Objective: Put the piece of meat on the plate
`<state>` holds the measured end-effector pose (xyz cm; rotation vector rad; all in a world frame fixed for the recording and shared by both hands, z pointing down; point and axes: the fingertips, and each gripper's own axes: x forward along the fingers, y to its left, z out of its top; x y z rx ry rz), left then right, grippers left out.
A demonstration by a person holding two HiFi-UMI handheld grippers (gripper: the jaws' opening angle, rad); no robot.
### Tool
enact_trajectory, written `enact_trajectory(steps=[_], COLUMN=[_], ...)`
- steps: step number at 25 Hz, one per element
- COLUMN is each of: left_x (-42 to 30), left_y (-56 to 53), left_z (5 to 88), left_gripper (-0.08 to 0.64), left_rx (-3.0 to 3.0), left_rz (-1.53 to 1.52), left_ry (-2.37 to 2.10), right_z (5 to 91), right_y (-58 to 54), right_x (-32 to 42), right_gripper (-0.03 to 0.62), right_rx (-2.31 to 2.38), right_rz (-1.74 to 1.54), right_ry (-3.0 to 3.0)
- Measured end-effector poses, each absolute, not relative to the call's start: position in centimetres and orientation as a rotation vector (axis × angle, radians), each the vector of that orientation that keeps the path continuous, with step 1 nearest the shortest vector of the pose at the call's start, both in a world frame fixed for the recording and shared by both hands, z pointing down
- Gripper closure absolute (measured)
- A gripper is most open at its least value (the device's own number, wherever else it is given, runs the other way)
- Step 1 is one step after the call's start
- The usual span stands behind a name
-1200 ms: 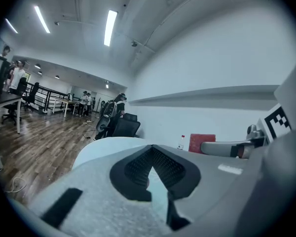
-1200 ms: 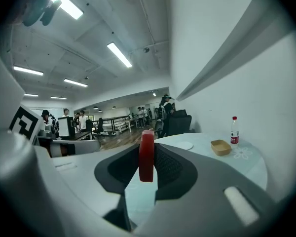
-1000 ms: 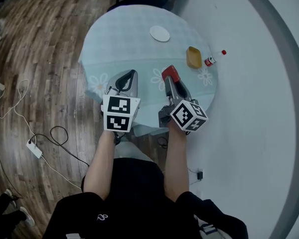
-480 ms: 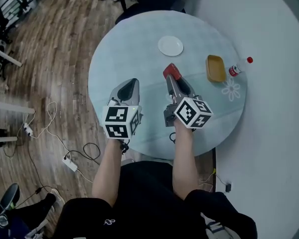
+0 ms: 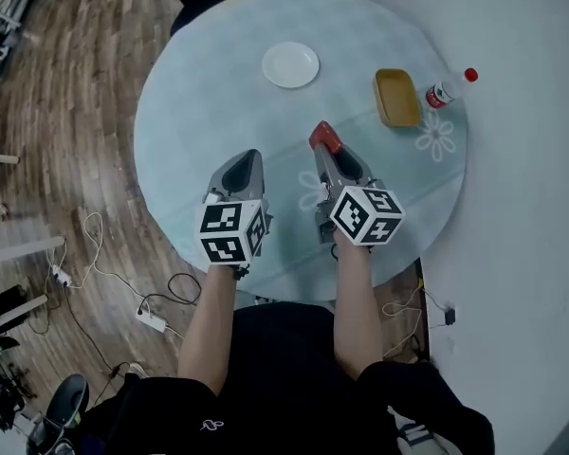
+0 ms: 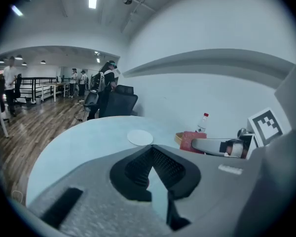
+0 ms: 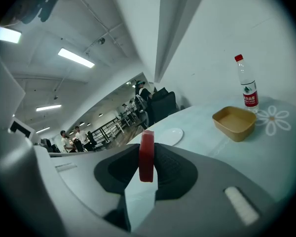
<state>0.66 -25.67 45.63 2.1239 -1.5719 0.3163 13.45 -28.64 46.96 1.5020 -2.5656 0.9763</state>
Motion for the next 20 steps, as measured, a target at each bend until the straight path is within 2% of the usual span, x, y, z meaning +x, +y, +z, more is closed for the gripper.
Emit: enact_trajectory(steps=[10, 20], left_x=[-2.2, -4.2], left_y=[-31.2, -33.7], left_z=[49.0, 51.1], left_gripper=[0.566, 0.566], left_rx=[2.108, 2.08], left_rz=[0.319, 0.331], left_ry=[-1.5, -1.474], right_z=[50.0, 55.5], right_y=[-31.4, -42.2], right_x=[11.0, 7.0], right_gripper=[0.492, 0.492], right_rx=[1.482, 1.06], right_rz=[0.879, 0.452], right_ry=[-2.414, -2.284])
